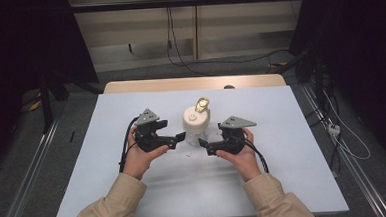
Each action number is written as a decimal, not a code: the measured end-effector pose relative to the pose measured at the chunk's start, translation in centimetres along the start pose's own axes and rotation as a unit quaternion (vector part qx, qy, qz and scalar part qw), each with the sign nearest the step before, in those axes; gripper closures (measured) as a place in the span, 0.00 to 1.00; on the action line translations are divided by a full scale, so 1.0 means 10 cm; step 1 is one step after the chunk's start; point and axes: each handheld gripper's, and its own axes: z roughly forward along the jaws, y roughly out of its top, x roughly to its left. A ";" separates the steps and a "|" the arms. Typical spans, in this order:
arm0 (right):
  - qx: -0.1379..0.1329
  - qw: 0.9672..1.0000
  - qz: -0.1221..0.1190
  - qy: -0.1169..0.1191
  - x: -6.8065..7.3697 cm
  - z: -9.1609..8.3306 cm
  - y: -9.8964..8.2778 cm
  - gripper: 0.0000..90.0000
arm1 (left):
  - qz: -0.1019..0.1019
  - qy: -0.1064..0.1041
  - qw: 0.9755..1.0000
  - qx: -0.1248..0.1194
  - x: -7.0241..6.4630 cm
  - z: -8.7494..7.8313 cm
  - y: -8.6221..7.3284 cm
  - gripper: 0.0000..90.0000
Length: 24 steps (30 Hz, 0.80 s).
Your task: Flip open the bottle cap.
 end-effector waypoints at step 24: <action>-0.009 1.000 -0.015 0.001 -0.04 -0.52 -0.19 0.06 | -0.019 0.011 1.000 -0.012 0.28 -0.56 -0.55 0.12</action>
